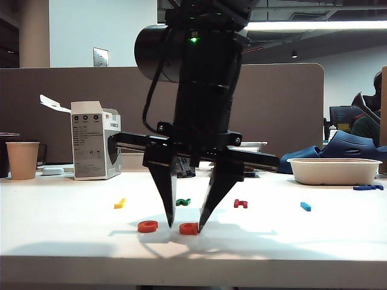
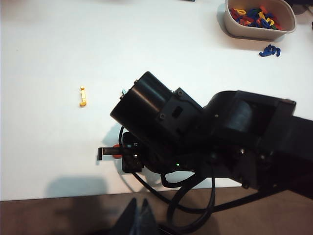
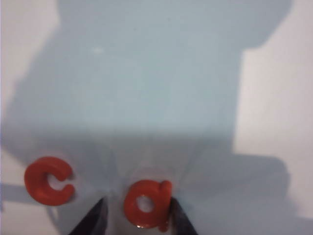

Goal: Select the appropriate letters from the row of letter magnets placed on the table to arrange into the word "car".

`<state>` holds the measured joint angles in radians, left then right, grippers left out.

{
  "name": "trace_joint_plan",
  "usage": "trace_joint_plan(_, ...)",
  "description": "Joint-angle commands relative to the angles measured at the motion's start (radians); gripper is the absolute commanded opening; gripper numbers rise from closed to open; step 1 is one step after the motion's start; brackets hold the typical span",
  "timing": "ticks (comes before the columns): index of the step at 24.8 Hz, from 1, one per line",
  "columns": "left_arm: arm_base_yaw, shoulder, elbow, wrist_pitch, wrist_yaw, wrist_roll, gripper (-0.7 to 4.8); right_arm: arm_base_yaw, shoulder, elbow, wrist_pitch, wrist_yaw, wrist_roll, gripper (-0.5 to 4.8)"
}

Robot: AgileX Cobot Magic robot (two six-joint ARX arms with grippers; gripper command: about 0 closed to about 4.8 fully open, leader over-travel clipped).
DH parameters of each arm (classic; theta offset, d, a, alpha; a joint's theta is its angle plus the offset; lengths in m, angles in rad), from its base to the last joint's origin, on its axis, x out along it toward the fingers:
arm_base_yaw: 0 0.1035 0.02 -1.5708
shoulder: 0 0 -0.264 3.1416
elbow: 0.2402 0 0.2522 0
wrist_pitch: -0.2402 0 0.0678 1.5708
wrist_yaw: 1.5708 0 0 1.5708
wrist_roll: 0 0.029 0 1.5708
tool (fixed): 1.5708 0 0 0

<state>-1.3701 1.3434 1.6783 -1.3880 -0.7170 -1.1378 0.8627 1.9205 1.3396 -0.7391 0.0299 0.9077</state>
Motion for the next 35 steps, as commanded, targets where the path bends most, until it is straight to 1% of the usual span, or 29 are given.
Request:
trace_joint_plan(1, 0.001, -0.003, 0.001, 0.002, -0.003, 0.001, -0.06, 0.002, -0.002, -0.002, -0.002, 0.000, 0.000, 1.71)
trace_joint_plan(12, 0.000, -0.003, 0.001, 0.002, -0.003, 0.001, -0.06, -0.002, -0.002, 0.037, 0.010, -0.006, -0.023, 1.71)
trace_joint_plan(31, 0.000, -0.003, 0.001, 0.002, -0.003, 0.001, -0.06, -0.088, -0.016, 0.048, -0.019, 0.017, -0.099, 1.71)
trace_joint_plan(35, 0.000, -0.003, 0.001, 0.002, -0.003, 0.001, -0.06, -0.105, -0.035, 0.048, -0.013, 0.042, -0.101, 1.71)
